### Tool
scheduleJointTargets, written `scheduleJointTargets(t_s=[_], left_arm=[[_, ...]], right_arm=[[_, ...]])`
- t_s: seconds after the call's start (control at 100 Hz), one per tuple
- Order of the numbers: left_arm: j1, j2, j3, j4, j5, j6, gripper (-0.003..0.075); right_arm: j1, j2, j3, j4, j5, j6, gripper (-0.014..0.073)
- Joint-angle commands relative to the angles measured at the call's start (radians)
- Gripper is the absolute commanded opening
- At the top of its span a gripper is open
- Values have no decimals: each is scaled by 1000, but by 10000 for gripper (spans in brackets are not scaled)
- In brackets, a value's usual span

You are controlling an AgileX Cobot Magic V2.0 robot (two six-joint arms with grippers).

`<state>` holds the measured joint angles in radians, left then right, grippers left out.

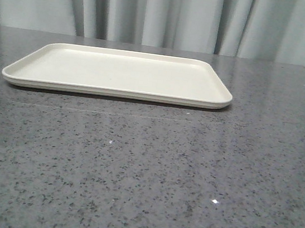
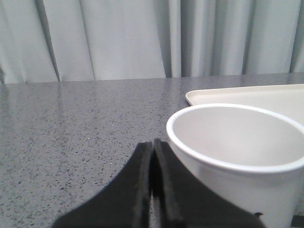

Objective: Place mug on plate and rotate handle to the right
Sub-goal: 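Move the left gripper above the white mug beside the tray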

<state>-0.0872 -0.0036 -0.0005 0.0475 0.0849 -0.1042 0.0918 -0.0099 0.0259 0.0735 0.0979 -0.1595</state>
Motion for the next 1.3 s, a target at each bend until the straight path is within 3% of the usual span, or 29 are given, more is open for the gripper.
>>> scheduleJointTargets(t_s=[0.0, 0.93, 1.1, 1.29], left_arm=[[2, -30, 10, 0, -85, -1, -20], [2, -30, 8, -3, -100, -1, -20], [2, -30, -4, -120, -107, -1, -20], [2, -27, -78, -205, -48, -1, -20]], right_arm=[[-8, -21, 2, -9, -82, 3, -67], [-8, -21, 2, -9, -133, 3, -67], [-8, -21, -5, -8, -208, 25, -67], [-8, -19, -119, -8, -144, 58, -67]])
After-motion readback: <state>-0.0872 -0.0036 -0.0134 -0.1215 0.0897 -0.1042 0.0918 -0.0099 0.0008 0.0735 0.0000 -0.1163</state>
